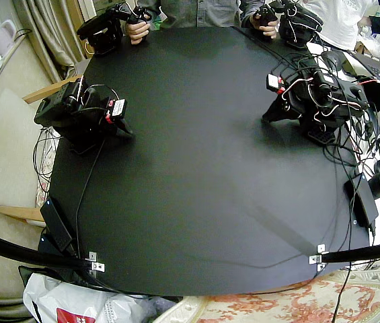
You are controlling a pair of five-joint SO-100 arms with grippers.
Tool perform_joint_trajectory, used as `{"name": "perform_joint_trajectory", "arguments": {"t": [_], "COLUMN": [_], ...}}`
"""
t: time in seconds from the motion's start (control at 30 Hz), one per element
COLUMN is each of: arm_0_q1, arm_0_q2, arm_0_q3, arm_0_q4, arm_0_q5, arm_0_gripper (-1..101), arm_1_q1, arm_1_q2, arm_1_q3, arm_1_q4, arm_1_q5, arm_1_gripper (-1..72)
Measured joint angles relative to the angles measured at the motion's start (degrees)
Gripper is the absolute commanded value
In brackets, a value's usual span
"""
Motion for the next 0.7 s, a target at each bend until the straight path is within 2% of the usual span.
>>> {"name": "perform_joint_trajectory", "arguments": {"t": [0.17,0.7], "arm_0_q1": [0.79,0.7], "arm_0_q2": [0.0,0.0], "arm_0_q3": [0.0,0.0], "arm_0_q4": [0.0,0.0], "arm_0_q5": [0.0,0.0], "arm_0_gripper": [0,0], "arm_1_q1": [-2.2,-2.11], "arm_1_q2": [0.0,0.0], "arm_1_q3": [0.97,0.97], "arm_1_q4": [0.0,0.0], "arm_1_q5": [-1.58,-1.58], "arm_1_gripper": [-0.5,-0.5]}}
